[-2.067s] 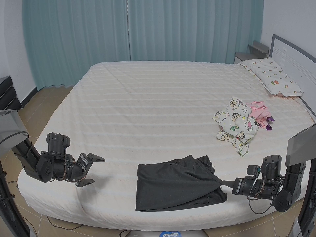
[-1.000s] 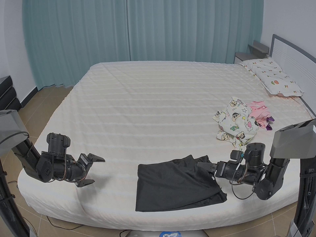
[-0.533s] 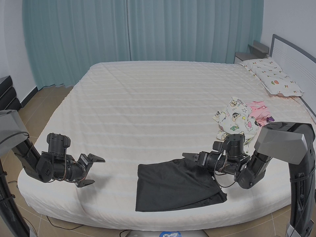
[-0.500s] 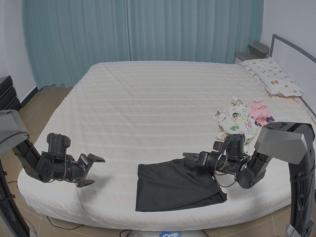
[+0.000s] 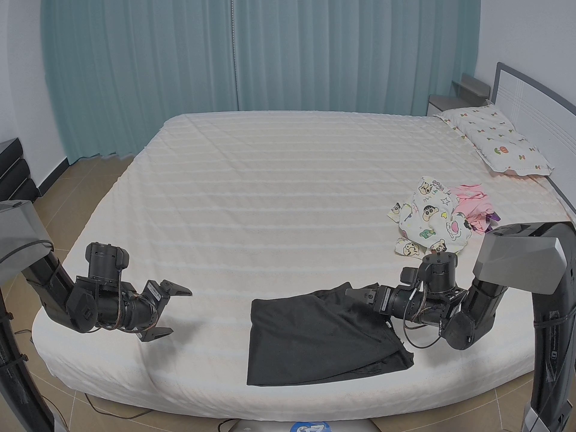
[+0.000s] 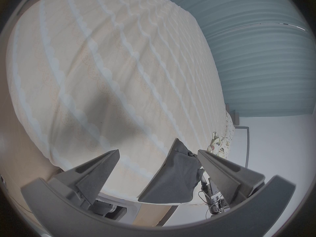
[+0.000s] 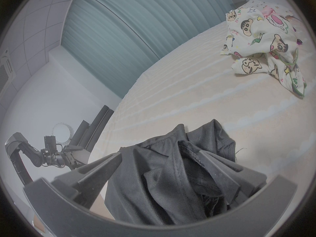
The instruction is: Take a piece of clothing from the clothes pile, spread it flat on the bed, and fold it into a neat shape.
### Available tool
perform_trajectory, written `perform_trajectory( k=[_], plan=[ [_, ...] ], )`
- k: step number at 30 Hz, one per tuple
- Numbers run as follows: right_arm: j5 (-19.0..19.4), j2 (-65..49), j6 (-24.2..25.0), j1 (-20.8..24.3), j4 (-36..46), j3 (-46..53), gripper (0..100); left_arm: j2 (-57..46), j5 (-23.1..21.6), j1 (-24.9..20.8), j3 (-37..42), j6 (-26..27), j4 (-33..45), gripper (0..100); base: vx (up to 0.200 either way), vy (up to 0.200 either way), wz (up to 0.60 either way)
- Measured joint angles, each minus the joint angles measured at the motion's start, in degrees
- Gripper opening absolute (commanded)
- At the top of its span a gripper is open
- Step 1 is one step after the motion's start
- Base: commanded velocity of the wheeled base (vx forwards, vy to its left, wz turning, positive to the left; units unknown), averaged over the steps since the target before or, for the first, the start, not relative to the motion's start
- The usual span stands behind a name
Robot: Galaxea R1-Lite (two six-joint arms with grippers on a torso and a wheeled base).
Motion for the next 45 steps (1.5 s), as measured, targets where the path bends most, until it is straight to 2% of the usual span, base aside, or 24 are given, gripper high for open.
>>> perform_trajectory(
  k=[2,3,13,21,26,39,45],
  plan=[
    [0.0,0.6,0.0,0.0,0.3,-0.5,100,0.0,0.0,0.0,0.0,0.0,0.0,100,0.000,0.000,0.00],
    [0.0,0.9,0.0,0.1,0.6,-1.0,0,0.0,0.0,0.0,0.0,0.0,0.0,100,0.000,0.000,0.00],
    [-0.2,2.8,4.0,-0.8,4.8,-6.5,0,0.0,0.0,0.0,0.0,0.0,0.0,100,0.000,0.000,0.00],
    [-1.2,2.9,4.3,-4.3,4.3,-7.6,0,0.0,0.0,0.0,-0.1,0.0,0.0,100,0.000,0.000,0.00],
    [-1.3,3.0,6.6,-6.5,3.6,-8.1,0,0.1,0.0,0.0,-0.1,0.0,0.0,100,0.000,0.000,0.00],
    [-1.6,4.2,8.3,-7.9,3.4,-9.5,0,0.1,0.0,0.0,-0.1,0.0,0.0,100,0.000,0.000,0.00],
    [-3.5,4.9,8.7,-8.2,3.9,-9.8,0,0.1,0.0,0.0,0.0,0.0,-0.1,100,0.000,0.000,0.00]
  ],
)
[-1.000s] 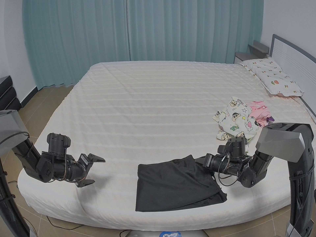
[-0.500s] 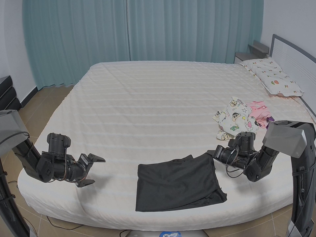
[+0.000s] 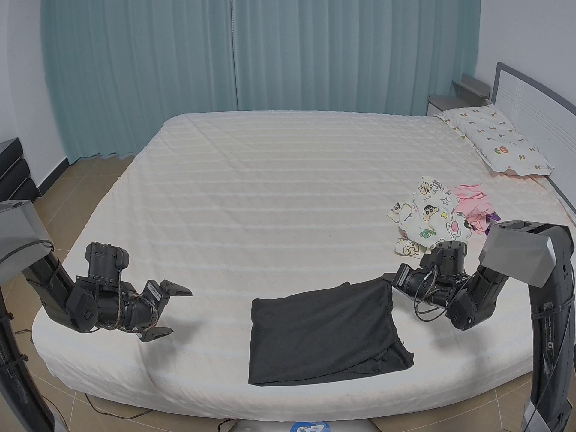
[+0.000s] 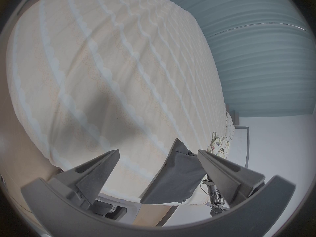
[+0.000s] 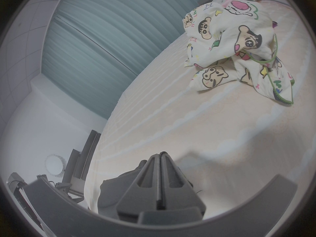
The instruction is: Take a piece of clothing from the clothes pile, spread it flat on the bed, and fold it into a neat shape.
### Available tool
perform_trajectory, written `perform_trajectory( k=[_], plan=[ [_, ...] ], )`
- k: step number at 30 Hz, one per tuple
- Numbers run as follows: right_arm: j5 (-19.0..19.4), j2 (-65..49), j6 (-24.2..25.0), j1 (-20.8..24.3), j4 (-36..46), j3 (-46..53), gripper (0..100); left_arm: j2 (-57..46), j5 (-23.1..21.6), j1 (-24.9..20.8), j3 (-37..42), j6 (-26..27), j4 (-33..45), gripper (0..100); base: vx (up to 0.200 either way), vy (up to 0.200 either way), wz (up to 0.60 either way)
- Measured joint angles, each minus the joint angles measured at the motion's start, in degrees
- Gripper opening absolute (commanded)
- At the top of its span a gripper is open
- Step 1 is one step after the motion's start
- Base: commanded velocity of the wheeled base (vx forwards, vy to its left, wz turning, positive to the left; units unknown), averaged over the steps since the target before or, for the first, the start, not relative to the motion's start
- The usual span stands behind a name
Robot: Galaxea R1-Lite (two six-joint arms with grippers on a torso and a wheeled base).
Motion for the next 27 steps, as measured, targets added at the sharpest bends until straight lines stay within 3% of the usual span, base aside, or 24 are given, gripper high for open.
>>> perform_trajectory(
  k=[2,3,14,21,27],
  plan=[
    [-0.2,0.2,0.0,-0.2,0.0,-0.2,0,0.0,0.0,0.0,0.0,0.0,0.0,100,0.000,0.000,0.00],
    [-0.2,0.4,0.0,-0.3,-0.2,-0.2,100,0.0,0.0,0.0,0.0,0.0,0.0,100,0.000,0.000,0.00],
    [1.3,-2.1,-0.2,-0.1,-4.7,5.5,100,0.0,0.0,0.0,0.0,0.0,0.0,100,0.000,0.000,0.00],
    [6.6,-6.2,-2.6,0.0,-10.5,18.6,100,0.0,0.0,0.0,0.0,0.0,0.0,100,0.000,0.000,0.00],
    [11.5,-7.8,-8.2,0.6,-19.3,29.8,100,0.0,0.0,0.0,0.0,0.0,0.0,100,0.000,0.000,0.00]
  ],
)
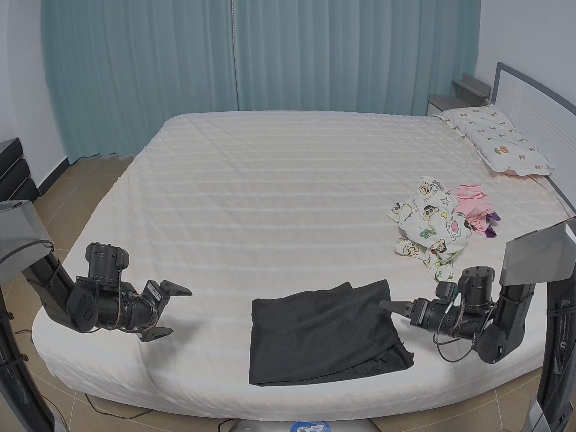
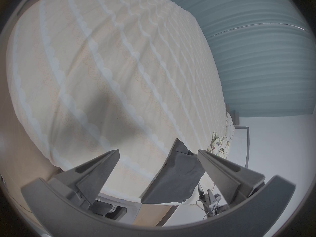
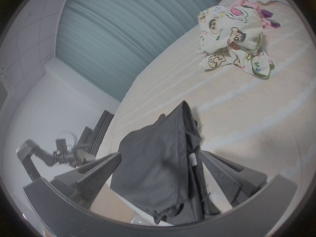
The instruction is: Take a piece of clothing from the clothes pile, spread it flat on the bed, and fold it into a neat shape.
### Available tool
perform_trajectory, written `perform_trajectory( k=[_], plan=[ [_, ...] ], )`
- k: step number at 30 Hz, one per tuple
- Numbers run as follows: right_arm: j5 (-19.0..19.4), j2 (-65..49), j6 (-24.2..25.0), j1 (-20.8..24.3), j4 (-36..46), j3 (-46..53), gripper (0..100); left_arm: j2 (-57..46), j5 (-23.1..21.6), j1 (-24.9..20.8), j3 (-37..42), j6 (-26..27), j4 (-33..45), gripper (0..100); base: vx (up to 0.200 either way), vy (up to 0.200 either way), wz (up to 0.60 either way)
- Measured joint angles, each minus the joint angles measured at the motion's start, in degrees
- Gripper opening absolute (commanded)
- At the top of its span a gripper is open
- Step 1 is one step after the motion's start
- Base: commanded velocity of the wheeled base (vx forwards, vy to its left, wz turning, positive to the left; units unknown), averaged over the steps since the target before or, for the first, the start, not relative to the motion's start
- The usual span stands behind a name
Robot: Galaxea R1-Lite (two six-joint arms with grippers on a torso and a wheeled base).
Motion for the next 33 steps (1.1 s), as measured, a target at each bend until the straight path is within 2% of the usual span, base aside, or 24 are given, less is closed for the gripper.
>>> perform_trajectory(
  k=[10,20,21,28,33],
  plan=[
    [0.9,2.4,-4.2,3.1,-1.4,2.6,100,0.0,0.0,0.0,0.0,0.0,0.0,100,0.000,0.000,0.00],
    [0.7,4.0,-4.6,2.6,-1.5,2.1,100,0.0,0.0,0.0,0.0,0.0,0.0,100,0.000,0.000,0.00],
    [0.7,4.1,-4.7,2.6,-1.5,2.0,0,0.0,0.0,0.0,0.0,0.0,0.0,100,0.000,0.000,0.00],
    [0.4,4.7,-4.8,2.6,-1.5,0.8,0,0.0,0.0,0.0,0.0,0.0,0.0,100,0.000,0.000,0.00],
    [0.4,4.4,-4.8,2.6,-3.4,3.8,0,0.0,0.0,0.0,0.0,0.0,0.0,100,0.000,0.000,0.00]
  ],
)
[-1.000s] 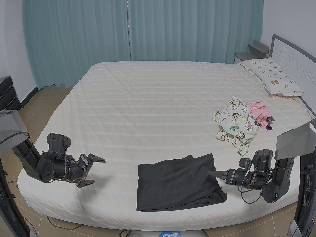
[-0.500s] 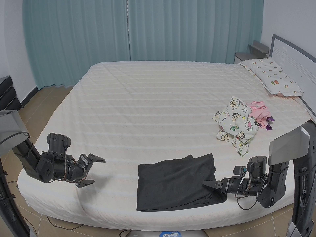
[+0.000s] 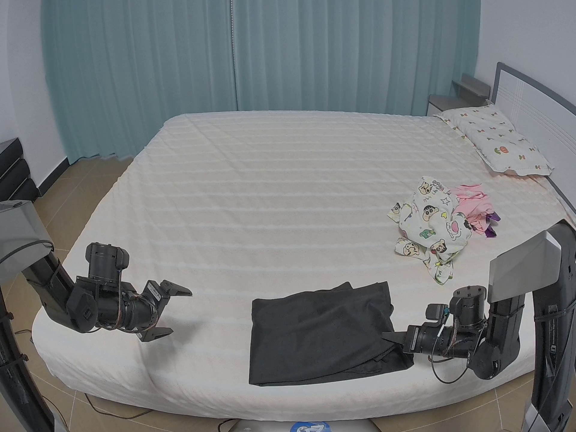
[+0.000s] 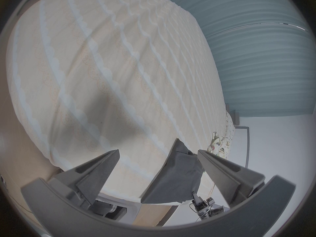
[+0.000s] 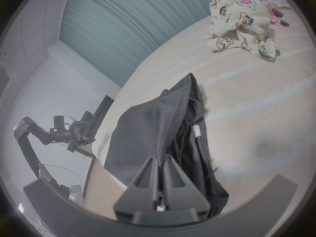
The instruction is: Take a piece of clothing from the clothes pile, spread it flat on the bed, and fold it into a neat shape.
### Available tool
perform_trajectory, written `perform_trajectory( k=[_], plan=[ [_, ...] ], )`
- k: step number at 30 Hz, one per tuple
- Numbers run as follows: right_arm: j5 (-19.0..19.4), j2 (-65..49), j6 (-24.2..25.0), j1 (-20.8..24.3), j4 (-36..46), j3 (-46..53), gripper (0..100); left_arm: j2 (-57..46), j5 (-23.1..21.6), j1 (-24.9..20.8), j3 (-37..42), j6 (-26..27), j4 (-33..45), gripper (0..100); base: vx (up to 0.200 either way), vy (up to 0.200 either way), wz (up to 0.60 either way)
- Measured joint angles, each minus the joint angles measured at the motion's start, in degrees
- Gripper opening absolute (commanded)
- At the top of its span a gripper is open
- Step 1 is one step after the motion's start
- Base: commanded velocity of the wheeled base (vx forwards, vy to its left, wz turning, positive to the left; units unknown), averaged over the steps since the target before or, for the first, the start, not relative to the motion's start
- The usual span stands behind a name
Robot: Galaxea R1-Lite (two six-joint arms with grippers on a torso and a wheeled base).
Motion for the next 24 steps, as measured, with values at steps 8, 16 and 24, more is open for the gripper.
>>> perform_trajectory(
  k=[8,16,24],
  plan=[
    [0.2,-2.1,-0.4,-0.5,-1.0,5.8,0,0.0,0.0,0.0,0.0,0.0,0.0,100,0.000,0.000,0.00],
    [0.6,-5.9,-0.2,-1.3,-1.0,7.2,0,0.0,0.0,0.0,0.0,0.0,0.0,100,0.000,0.000,0.00],
    [0.7,-8.3,-0.3,-2.1,-1.0,9.3,100,0.0,0.0,0.0,0.0,0.0,0.0,100,0.000,0.000,0.00]
  ],
)
